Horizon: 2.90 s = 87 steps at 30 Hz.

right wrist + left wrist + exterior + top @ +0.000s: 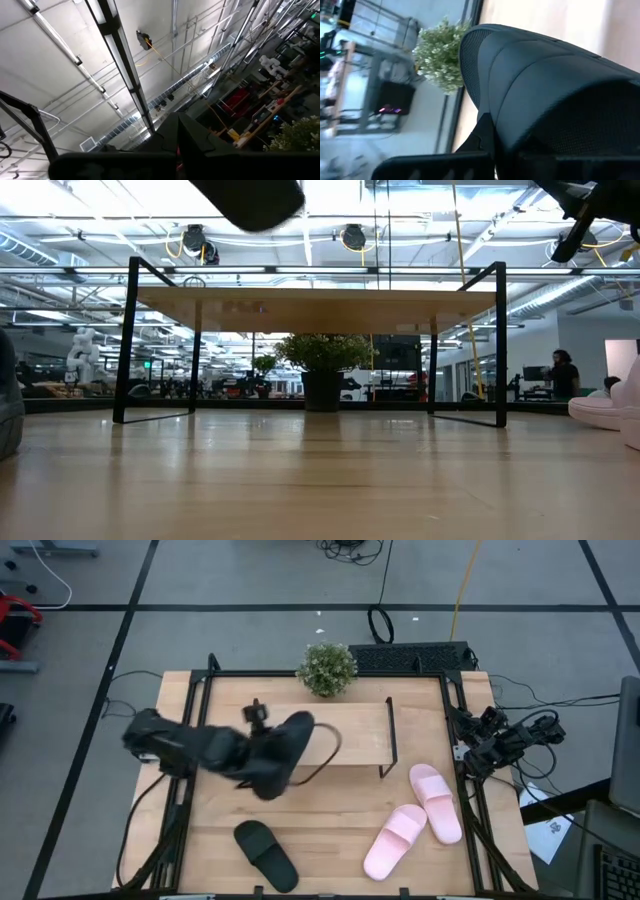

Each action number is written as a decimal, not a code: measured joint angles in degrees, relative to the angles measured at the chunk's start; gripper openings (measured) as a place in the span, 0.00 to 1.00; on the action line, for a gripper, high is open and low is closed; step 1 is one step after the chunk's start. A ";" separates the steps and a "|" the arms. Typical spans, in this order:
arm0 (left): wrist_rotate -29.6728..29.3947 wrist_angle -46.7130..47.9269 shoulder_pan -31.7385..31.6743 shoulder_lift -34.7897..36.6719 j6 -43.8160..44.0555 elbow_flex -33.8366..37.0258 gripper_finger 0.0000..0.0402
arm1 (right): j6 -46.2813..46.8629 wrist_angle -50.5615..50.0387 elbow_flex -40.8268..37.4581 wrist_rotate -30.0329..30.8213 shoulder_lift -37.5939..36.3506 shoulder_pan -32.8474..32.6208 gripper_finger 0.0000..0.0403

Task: Pick and place slides into the shelf
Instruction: Put the top black slide on the shelf

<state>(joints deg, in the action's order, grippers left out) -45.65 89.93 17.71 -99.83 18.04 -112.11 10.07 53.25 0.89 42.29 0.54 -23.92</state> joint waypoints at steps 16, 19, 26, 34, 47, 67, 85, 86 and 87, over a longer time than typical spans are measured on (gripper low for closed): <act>-2.09 0.15 -17.02 -6.10 -1.12 -4.80 0.00 | -0.51 0.00 0.00 -0.05 0.00 0.00 0.00; -1.47 0.04 -16.02 -6.32 -2.79 -4.77 0.00 | -0.51 0.01 0.00 -0.05 0.00 0.00 0.00; -2.16 0.03 -14.99 -5.85 -2.77 -2.84 0.00 | -0.51 0.02 0.00 -0.07 0.00 0.00 0.00; -1.59 0.18 -15.46 1.69 3.01 6.71 0.00 | -0.36 0.11 0.00 -0.27 0.02 -0.02 0.00; -0.65 0.06 -15.84 3.95 3.02 13.32 0.00 | -0.40 0.67 -0.01 3.08 0.00 -0.02 0.00; 2.27 -0.05 -16.41 -1.50 3.04 15.68 0.00 | -0.49 0.44 -0.02 3.03 0.00 -0.02 0.00; 3.16 0.03 -16.41 -2.32 6.09 17.38 0.00 | -0.33 0.02 0.00 2.71 0.02 -0.02 0.00; 3.43 0.03 -16.41 -2.32 6.36 17.92 0.00 | -0.33 0.04 -0.02 2.70 0.02 -0.02 0.00; 3.61 0.04 -16.33 -2.32 6.54 18.42 0.00 | -0.33 0.02 0.00 2.70 0.02 -0.02 0.00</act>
<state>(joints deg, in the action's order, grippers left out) -42.04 89.97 1.38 -102.15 24.58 -93.69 9.74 53.28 0.89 44.99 0.56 -23.94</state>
